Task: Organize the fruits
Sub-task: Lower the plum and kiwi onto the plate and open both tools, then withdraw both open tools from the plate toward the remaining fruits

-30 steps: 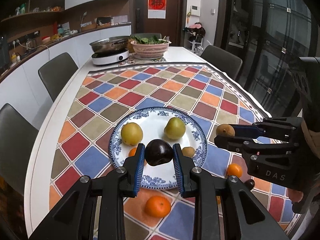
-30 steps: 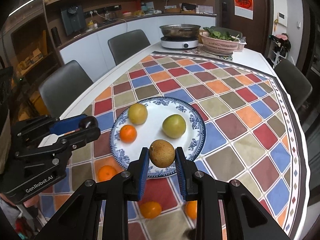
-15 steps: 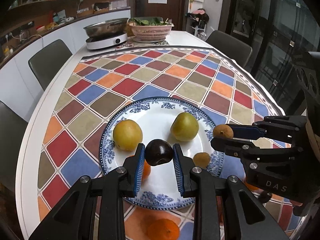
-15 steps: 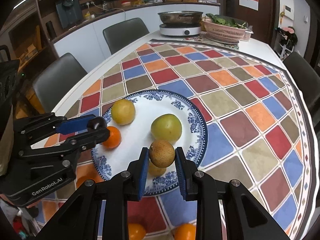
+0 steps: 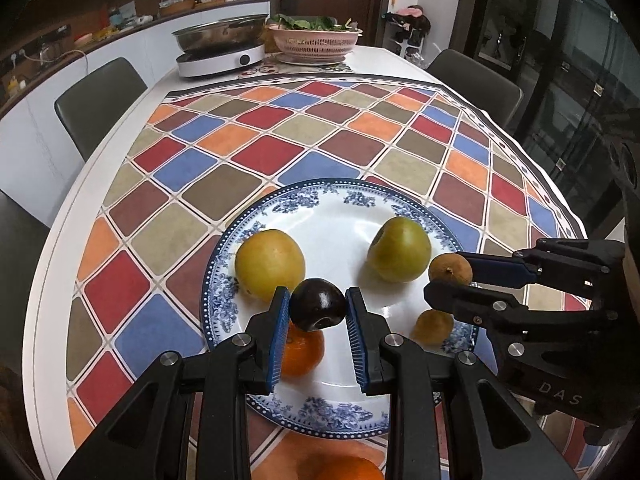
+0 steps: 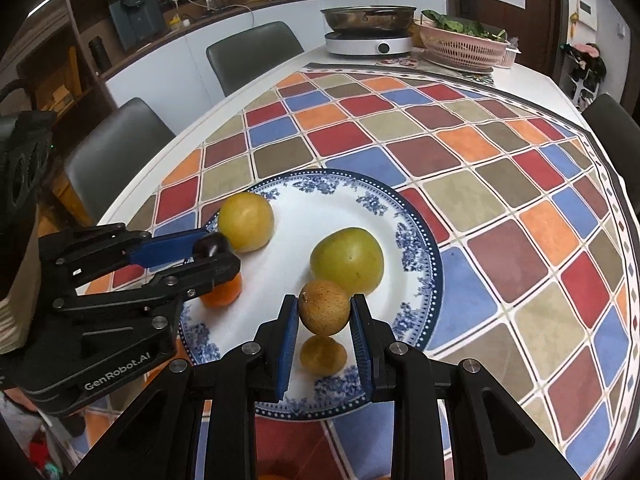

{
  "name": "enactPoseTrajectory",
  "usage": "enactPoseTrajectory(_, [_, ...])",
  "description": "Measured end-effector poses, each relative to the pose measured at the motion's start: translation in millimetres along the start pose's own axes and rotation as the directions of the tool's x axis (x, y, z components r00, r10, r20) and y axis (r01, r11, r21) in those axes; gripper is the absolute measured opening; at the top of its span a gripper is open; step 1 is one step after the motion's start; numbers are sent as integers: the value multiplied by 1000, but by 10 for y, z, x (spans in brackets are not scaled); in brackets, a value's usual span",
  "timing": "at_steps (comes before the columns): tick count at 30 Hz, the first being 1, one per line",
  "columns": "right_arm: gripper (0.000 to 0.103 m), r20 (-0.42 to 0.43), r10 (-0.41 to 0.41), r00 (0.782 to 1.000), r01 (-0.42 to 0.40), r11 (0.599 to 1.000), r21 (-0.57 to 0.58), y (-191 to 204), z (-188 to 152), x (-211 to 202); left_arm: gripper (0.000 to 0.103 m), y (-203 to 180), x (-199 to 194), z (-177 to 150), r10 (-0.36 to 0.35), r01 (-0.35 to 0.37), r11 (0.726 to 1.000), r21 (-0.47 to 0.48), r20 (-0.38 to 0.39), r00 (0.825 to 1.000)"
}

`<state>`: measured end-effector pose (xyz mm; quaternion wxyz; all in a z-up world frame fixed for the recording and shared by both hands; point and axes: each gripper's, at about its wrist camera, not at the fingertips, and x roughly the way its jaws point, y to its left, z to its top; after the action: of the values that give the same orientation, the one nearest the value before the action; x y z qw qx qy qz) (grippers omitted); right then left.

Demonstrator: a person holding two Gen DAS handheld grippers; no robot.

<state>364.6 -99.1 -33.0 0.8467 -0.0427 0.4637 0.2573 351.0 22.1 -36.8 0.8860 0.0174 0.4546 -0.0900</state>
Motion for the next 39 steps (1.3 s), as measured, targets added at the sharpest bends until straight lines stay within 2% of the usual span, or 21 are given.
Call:
enactPoseTrajectory(4, [28, 1, 4, 1000, -4, 1000, 6, 8, 24, 9, 29, 33, -22, 8, 5, -5, 1000, -1, 4, 1000])
enactPoseTrajectory(7, [29, 7, 9, 1000, -9, 1000, 5, 12, 38, -7, 37, 45, -78, 8, 6, -6, 1000, -3, 16, 1000])
enactPoseTrajectory(9, [35, 9, 11, 1000, -11, 1000, 6, 17, 41, -23, 37, 45, -122, 14, 15, -15, 1000, -2, 28, 1000])
enactPoseTrajectory(16, [35, 39, -10, 999, 10, 1000, -7, 72, 18, -183, 40, 16, -395, -8, 41, -42, 999, 14, 74, 996])
enactPoseTrajectory(28, [35, 150, -40, 988, 41, 999, -6, 209, -166, -863, 49, -231, -1117, -198, 12, -18, 999, 29, 190, 982])
enactPoseTrajectory(31, [45, 189, -57, 980, 59, 998, -4, 239, -239, -1060, 53, -320, -1266, -274, 6, -15, 999, 41, 208, 978])
enactPoseTrajectory(36, [45, 246, -96, 965, 97, 995, 10, 277, -411, -1376, 61, -459, -1462, -403, -11, -2, 999, 52, 238, 971])
enactPoseTrajectory(39, [50, 259, -110, 960, 107, 994, 25, 280, -520, -1500, 63, -539, -1553, -476, -18, 4, 998, 57, 252, 968])
